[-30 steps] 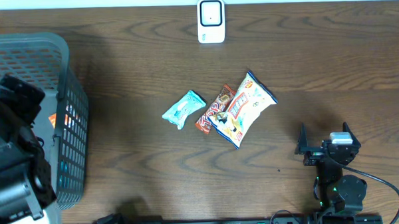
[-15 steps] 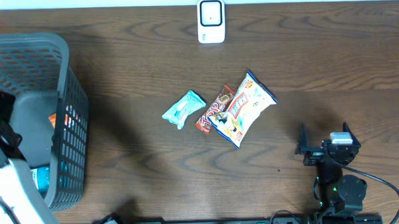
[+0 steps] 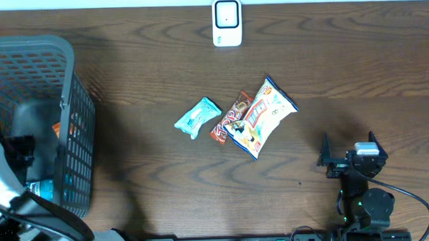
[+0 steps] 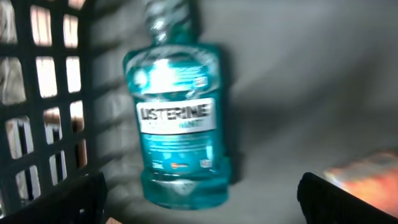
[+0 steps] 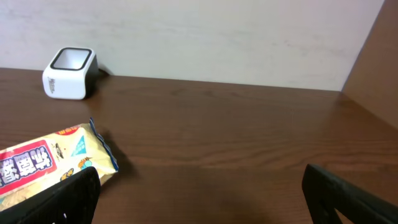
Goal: Scan the item barcode
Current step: 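Move the left gripper back into the basket toward the Listerine bottle, then grasp the teal Listerine Cool Mint bottle with the left gripper and lift, then carry the Listerine bottle to the table beside the snack bag, then release the bottle and retract the left gripper toward the basket, then reach the left gripper into the basket and grasp the small orange box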
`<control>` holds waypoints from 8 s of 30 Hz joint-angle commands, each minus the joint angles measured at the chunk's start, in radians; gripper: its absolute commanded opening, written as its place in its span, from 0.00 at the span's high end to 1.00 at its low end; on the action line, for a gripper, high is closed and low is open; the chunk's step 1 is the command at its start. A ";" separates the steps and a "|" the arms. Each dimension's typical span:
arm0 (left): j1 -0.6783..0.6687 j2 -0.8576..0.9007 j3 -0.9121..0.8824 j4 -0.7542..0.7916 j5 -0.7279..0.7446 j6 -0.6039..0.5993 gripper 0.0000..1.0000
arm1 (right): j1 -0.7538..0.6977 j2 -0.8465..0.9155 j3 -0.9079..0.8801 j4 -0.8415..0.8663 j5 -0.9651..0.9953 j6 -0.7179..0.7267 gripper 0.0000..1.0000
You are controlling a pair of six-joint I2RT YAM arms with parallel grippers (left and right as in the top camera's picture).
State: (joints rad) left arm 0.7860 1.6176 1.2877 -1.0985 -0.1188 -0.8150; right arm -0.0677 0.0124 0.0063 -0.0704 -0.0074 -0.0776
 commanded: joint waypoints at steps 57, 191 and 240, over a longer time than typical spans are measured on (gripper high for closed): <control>-0.456 -0.639 -0.097 0.513 0.359 0.140 0.50 | 0.008 -0.001 -0.001 -0.004 0.002 -0.009 0.01; -1.105 -0.684 -0.025 0.125 -0.328 0.396 0.01 | 0.008 0.001 -0.001 -0.004 0.002 -0.009 0.01; -0.323 0.027 0.156 0.132 0.189 0.600 0.01 | 0.008 0.001 -0.001 -0.004 0.002 -0.009 0.01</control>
State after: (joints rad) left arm 0.4759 1.5620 1.4338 -0.9810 -0.0006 -0.3985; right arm -0.0677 0.0128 0.0063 -0.0704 -0.0074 -0.0776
